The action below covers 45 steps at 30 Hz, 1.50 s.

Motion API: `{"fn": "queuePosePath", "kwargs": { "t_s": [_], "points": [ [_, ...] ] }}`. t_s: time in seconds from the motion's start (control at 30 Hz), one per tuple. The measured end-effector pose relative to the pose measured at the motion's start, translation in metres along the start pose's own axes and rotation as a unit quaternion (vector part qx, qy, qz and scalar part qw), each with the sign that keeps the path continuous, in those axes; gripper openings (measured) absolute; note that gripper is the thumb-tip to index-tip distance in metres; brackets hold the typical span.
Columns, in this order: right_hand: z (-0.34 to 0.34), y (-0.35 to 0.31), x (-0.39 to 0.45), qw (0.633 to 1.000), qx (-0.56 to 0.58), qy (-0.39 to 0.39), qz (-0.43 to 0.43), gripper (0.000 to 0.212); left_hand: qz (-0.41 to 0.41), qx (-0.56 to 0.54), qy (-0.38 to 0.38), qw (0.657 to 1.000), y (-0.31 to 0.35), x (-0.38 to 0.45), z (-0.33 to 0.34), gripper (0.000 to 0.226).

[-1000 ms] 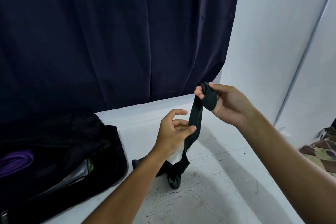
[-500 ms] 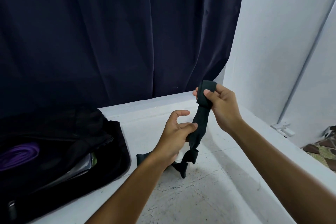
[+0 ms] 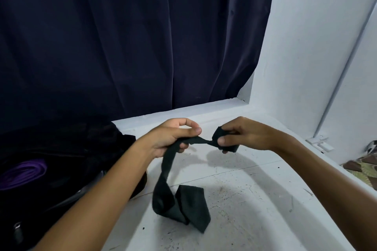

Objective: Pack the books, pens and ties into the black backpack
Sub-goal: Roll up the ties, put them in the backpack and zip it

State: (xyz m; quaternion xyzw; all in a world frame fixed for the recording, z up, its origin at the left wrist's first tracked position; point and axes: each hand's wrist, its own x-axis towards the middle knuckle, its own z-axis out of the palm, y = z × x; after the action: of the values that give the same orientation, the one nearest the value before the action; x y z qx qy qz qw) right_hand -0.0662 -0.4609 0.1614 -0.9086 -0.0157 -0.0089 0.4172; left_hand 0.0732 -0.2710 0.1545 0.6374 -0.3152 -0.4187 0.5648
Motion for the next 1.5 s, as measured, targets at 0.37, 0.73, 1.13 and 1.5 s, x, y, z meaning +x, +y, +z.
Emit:
{"fn": "queuePosePath", "kwargs": {
  "t_s": [0.37,0.73,1.13,1.5],
  "points": [
    [-0.013,-0.017,-0.009,0.987,0.08,-0.129,0.055,0.017,-0.036,0.026,-0.092,0.995,0.002,0.001,-0.031,0.031],
    [-0.022,0.001,-0.007,0.864,0.45,-0.221,-0.056,0.042,0.015,0.099,-0.294,0.95,0.024,0.017,-0.055,0.076],
    [-0.037,-0.031,-0.012,0.811,0.57,0.127,0.036,0.03,0.063,0.101,0.211,0.97,-0.006,0.044,-0.047,0.011],
    [-0.034,-0.073,-0.001,0.809,0.57,0.14,0.013,0.039,0.324,-0.087,0.177,0.925,0.008,0.029,0.073,0.05]
  ]
}}
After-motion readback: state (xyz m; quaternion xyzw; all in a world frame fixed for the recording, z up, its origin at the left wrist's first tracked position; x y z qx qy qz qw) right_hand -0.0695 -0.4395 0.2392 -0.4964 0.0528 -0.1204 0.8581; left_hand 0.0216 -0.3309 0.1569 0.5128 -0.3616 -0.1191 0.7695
